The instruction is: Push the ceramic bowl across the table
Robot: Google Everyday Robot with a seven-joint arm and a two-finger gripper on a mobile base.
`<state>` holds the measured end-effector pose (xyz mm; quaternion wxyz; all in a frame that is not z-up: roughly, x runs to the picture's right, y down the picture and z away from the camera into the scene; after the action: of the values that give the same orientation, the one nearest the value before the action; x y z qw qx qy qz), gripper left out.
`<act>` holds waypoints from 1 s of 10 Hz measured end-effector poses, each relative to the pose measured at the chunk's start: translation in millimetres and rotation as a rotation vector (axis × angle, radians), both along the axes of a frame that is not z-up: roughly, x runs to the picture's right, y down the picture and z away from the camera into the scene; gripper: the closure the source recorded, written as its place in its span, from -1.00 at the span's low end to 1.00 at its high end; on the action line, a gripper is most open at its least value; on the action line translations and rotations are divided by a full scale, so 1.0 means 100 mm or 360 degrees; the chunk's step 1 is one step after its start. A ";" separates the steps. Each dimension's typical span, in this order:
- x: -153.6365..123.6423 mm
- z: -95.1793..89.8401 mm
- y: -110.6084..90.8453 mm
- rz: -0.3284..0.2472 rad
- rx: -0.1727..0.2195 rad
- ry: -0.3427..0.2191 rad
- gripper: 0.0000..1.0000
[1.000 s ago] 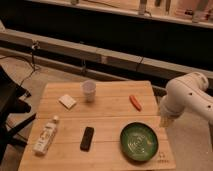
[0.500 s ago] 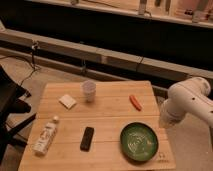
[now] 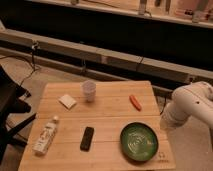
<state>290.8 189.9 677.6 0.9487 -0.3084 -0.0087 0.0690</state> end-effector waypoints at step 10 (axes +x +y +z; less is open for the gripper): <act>-0.06 0.04 0.29 0.0110 -0.0045 0.0003 0.91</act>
<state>284.5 218.5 681.1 0.9413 -0.3213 -0.0177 0.1023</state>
